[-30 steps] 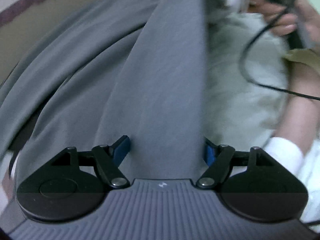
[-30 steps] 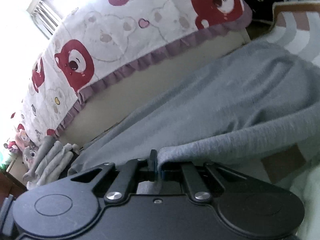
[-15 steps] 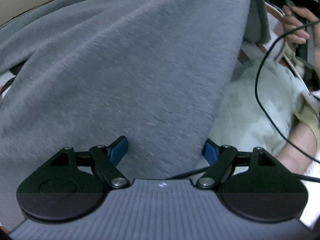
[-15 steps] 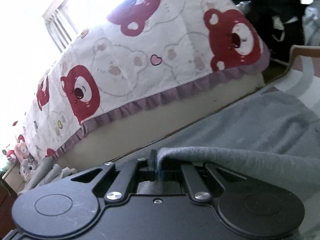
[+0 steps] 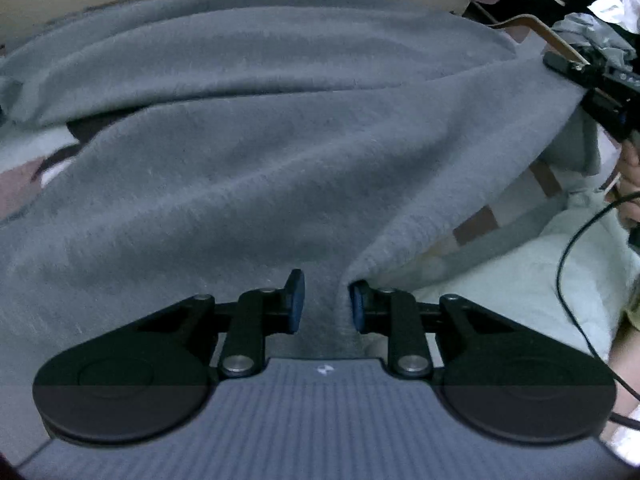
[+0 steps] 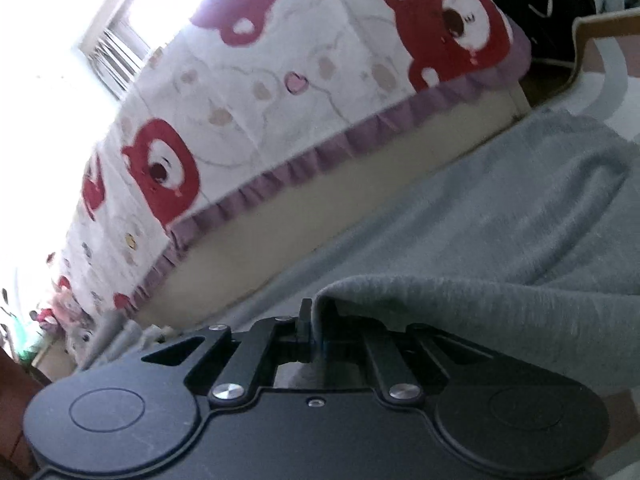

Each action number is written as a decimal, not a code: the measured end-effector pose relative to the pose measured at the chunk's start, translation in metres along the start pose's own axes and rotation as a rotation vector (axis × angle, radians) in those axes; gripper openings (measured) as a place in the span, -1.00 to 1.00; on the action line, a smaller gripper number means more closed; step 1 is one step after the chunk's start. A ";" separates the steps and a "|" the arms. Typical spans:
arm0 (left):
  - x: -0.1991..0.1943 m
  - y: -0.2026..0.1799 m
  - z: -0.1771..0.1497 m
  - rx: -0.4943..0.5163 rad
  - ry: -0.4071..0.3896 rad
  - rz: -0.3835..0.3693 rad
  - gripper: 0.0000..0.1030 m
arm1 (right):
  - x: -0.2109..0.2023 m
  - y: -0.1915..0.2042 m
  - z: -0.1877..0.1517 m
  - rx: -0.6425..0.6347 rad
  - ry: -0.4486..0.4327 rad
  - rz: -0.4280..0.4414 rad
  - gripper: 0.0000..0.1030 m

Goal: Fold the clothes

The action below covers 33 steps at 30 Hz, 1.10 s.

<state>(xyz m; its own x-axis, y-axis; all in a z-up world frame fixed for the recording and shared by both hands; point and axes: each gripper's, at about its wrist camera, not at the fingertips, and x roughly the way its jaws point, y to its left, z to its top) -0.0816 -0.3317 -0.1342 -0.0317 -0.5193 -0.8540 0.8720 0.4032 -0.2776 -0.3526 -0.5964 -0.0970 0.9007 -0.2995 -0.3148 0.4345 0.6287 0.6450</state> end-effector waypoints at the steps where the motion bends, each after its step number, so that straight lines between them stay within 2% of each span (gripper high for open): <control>1: 0.001 -0.003 -0.001 0.001 0.015 -0.011 -0.48 | 0.002 0.000 -0.001 -0.002 -0.001 -0.002 -0.89; 3: 0.005 -0.008 -0.003 0.006 0.040 -0.020 -0.33 | 0.004 0.000 -0.001 -0.006 -0.009 -0.004 -0.89; 9: 0.013 -0.009 -0.009 0.041 0.060 0.060 0.12 | -0.003 -0.006 0.001 0.029 -0.062 0.026 -0.89; 13: 0.007 -0.008 -0.012 0.021 0.018 0.080 0.17 | -0.015 -0.002 0.003 0.034 -0.101 0.065 -0.89; 14: 0.008 -0.007 -0.014 0.013 -0.014 0.098 0.15 | -0.018 0.000 0.004 0.032 -0.110 0.082 -0.89; 15: 0.007 -0.007 -0.016 0.011 -0.043 0.117 -0.06 | -0.021 0.003 0.004 0.030 -0.118 0.101 -0.89; 16: 0.006 -0.007 -0.017 0.015 -0.070 0.138 -0.54 | -0.022 0.006 0.005 0.031 -0.122 0.125 -0.89; 18: 0.001 -0.008 -0.018 0.034 -0.122 0.192 -0.91 | -0.024 0.014 0.003 0.020 -0.111 0.171 -0.89; 21: -0.022 -0.023 -0.008 0.124 -0.239 0.366 -0.92 | -0.030 0.029 -0.003 -0.026 -0.102 0.182 -0.89; 22: -0.031 -0.026 -0.001 0.135 -0.287 0.399 -0.92 | -0.033 0.029 -0.005 -0.023 -0.105 0.181 -0.89; 25: -0.058 -0.031 0.029 0.140 -0.413 0.433 -0.92 | -0.041 0.020 -0.012 0.019 -0.124 0.175 -0.89; 28: -0.056 -0.036 0.070 0.280 -0.486 0.500 -0.92 | -0.034 0.010 -0.009 0.077 -0.146 0.157 -0.89; 30: -0.050 -0.035 0.099 0.402 -0.534 0.547 -0.92 | -0.017 0.010 0.002 0.060 -0.137 0.104 -0.89; 32: -0.039 -0.025 0.133 0.486 -0.550 0.551 -0.86 | 0.004 0.013 0.020 0.008 -0.121 0.027 -0.89; 33: -0.027 -0.016 0.149 0.488 -0.519 0.533 -0.83 | 0.014 0.013 0.030 -0.016 -0.115 -0.012 -0.89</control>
<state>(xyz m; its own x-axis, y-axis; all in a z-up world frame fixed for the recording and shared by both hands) -0.0219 -0.4368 -0.0412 0.5597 -0.6781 -0.4764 0.8225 0.3842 0.4194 -0.3337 -0.6134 -0.0723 0.8905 -0.3867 -0.2399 0.4458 0.6356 0.6303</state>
